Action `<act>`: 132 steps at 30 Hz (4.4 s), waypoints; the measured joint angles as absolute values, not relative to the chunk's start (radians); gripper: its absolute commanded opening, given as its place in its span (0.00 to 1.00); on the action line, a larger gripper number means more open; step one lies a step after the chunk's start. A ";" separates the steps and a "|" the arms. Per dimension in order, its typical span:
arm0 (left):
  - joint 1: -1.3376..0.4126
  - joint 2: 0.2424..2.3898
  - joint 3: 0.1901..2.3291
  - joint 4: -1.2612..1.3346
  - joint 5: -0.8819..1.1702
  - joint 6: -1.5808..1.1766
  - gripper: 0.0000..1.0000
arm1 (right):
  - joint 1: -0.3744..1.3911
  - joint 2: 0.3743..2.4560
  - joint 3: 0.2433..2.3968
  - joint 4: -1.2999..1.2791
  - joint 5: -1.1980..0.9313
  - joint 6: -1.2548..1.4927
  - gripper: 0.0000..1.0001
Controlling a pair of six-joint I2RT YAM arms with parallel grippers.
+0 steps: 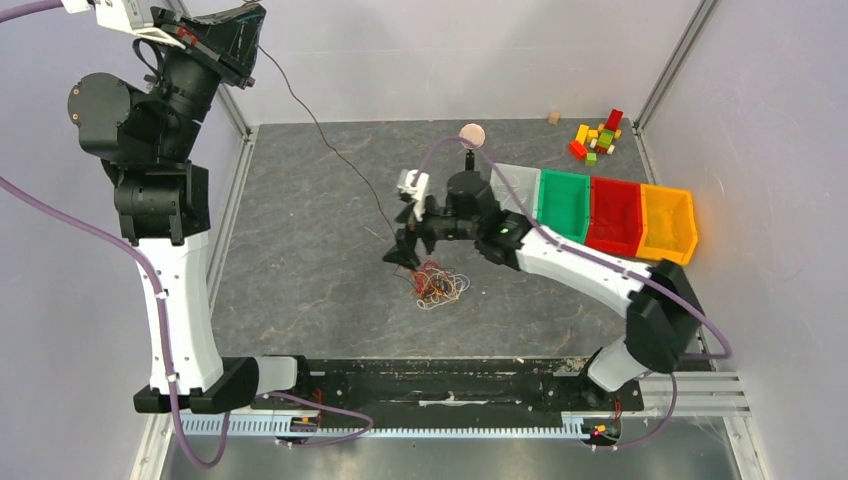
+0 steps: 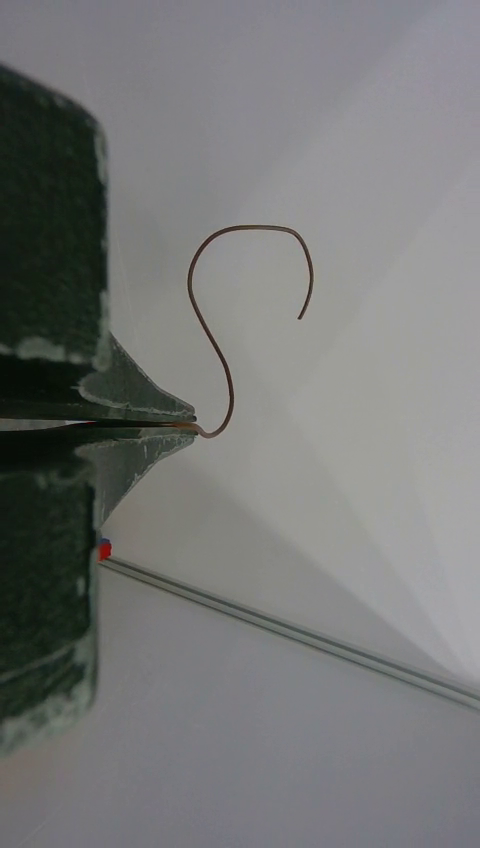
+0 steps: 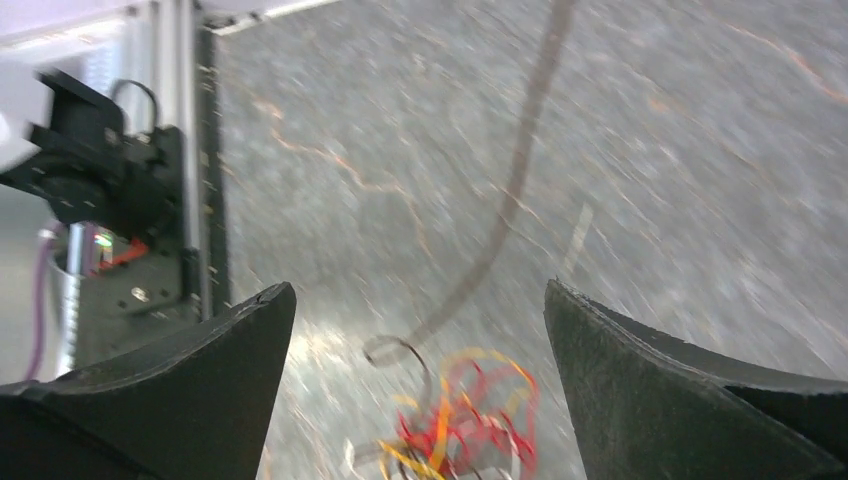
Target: Untangle the cables
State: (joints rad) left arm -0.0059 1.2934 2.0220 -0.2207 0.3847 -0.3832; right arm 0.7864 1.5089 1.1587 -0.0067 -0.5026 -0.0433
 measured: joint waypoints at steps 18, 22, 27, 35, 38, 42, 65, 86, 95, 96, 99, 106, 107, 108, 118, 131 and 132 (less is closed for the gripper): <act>-0.006 1.337 1.957 -0.288 0.216 -0.289 0.23 | 0.877 1.658 1.207 0.183 -0.520 0.255 0.00; 0.028 1.320 1.691 -0.318 0.283 -0.276 0.56 | 0.877 1.548 1.223 0.236 -0.516 0.305 0.00; 0.102 1.276 1.253 -0.341 0.478 -0.303 0.22 | 0.872 1.499 1.274 0.292 -0.496 0.332 0.00; 0.129 1.018 0.982 -0.334 0.735 -0.300 0.73 | 0.834 1.533 1.274 0.295 -0.492 0.427 0.00; 0.134 0.938 0.960 -0.300 0.882 -0.236 0.73 | 0.829 1.533 1.274 0.299 -0.487 0.451 0.00; 0.103 0.772 0.825 -0.230 0.980 -0.176 0.71 | 0.829 1.533 1.274 0.302 -0.488 0.469 0.00; -0.366 0.951 0.686 0.204 0.806 -0.128 0.02 | 0.747 1.527 1.202 0.402 -0.569 0.610 0.82; -0.359 1.036 0.807 0.163 0.692 -0.499 0.02 | 0.839 1.581 0.761 0.585 -0.509 0.050 0.75; -0.330 1.036 0.891 0.122 0.694 -0.579 0.02 | 0.830 1.748 0.746 0.677 -0.450 -0.020 0.43; -0.315 1.036 0.912 0.120 0.698 -0.593 0.02 | 0.826 1.748 0.738 0.692 -0.451 -0.019 0.40; -0.256 1.040 1.000 0.131 0.714 -0.650 0.02 | 0.817 1.746 0.708 0.711 -0.457 -0.010 0.36; -0.163 1.081 1.220 0.213 0.760 -0.782 0.02 | 0.809 1.745 0.673 0.713 -0.488 0.010 0.00; -0.158 1.082 1.242 0.221 0.766 -0.794 0.02 | 0.809 1.745 0.670 0.713 -0.495 0.017 0.00; -0.156 1.083 1.253 0.222 0.774 -0.801 0.02 | 0.809 1.744 0.669 0.717 -0.500 0.023 0.00; -0.070 1.208 1.478 0.204 0.841 -0.858 0.02 | 0.801 1.707 0.670 0.751 -0.550 0.056 0.11; -0.039 1.159 1.642 0.369 0.822 -0.928 0.02 | 0.735 1.718 0.640 0.431 -0.609 0.085 0.60; -0.038 1.153 1.635 0.364 0.822 -0.921 0.02 | 0.730 1.706 0.640 0.414 -0.606 0.087 0.63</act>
